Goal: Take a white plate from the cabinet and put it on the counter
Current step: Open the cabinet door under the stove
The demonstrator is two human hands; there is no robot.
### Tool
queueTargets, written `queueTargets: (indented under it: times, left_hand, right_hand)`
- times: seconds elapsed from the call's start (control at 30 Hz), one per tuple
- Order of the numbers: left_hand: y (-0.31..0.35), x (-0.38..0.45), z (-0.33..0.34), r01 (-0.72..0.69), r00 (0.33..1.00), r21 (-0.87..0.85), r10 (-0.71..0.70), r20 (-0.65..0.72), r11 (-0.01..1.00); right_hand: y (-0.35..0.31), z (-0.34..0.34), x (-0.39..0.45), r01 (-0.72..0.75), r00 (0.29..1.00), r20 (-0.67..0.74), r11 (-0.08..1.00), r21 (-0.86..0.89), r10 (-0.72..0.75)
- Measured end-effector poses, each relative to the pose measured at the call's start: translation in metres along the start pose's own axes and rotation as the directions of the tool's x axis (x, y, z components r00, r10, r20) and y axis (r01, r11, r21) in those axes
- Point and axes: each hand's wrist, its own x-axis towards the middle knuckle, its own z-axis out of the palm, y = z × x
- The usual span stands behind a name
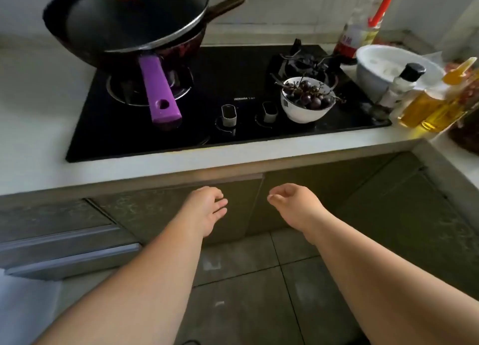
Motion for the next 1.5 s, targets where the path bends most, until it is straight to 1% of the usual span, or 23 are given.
queueTargets:
  times: [0.13,0.3,0.4,0.53,0.7,0.8,0.87,0.93,1.0,1.07,1.17,1.4,1.5]
  left_hand:
    - [-0.001,0.026,0.006,-0.003,0.999,-0.096,-0.001,-0.039,0.995]
    - [0.004,0.036,0.019,-0.005,1.0,-0.214,0.011,0.026,0.977]
    - [0.003,0.039,0.023,0.009,0.998,-0.223,0.005,0.06,0.975]
    - [-0.007,0.042,0.015,0.019,0.997,-0.288,0.003,0.075,0.958]
    - [-0.028,0.031,0.001,0.039,0.998,-0.212,-0.029,0.05,0.977]
    - [-0.042,0.016,-0.009,0.05,0.998,-0.143,-0.045,0.034,0.988]
    - [-0.054,0.003,-0.018,0.056,0.998,-0.128,-0.055,0.014,0.99]
    - [-0.066,-0.012,-0.027,0.05,0.999,-0.108,-0.05,-0.004,0.993]
    - [-0.077,-0.026,-0.038,0.045,0.999,-0.075,-0.047,-0.028,0.996]
    - [-0.084,-0.042,-0.053,0.04,0.997,-0.01,-0.041,-0.064,0.999]
    - [-0.09,-0.067,-0.076,0.054,0.995,0.124,-0.042,-0.095,0.991]
    - [-0.1,-0.108,-0.137,0.061,0.992,0.336,-0.022,-0.121,0.94]
    - [-0.099,-0.123,-0.17,0.073,0.989,0.461,-0.006,-0.146,0.884]
  right_hand:
    - [0.004,0.004,0.014,-0.016,1.0,0.015,1.0,-0.008,0.016]
    - [0.013,0.003,0.022,-0.056,0.998,0.008,0.998,-0.021,0.056]
    - [0.022,0.001,0.024,-0.077,0.997,0.001,0.997,-0.015,0.077]
    - [0.032,0.0,0.025,-0.11,0.994,-0.004,0.994,0.004,0.11]
    - [0.038,0.005,0.019,-0.101,0.995,-0.006,0.995,-0.014,0.101]
    - [0.04,0.017,0.012,-0.05,0.999,-0.006,0.995,-0.087,0.049]
    - [0.042,0.028,0.006,0.003,1.0,0.009,0.987,-0.16,-0.001]
    - [0.042,0.041,-0.001,0.067,0.996,0.075,0.962,-0.264,-0.049]
    - [0.04,0.054,-0.01,0.129,0.979,0.191,0.941,-0.312,-0.071]
    - [0.035,0.069,-0.025,0.2,0.94,0.331,0.92,-0.338,-0.082]
    - [0.029,0.093,-0.051,0.276,0.881,0.467,0.884,-0.378,-0.075]
    - [0.01,0.145,-0.101,0.418,0.769,0.635,0.807,-0.418,-0.07]
    - [-0.002,0.172,-0.124,0.449,0.73,0.68,0.797,-0.404,-0.066]
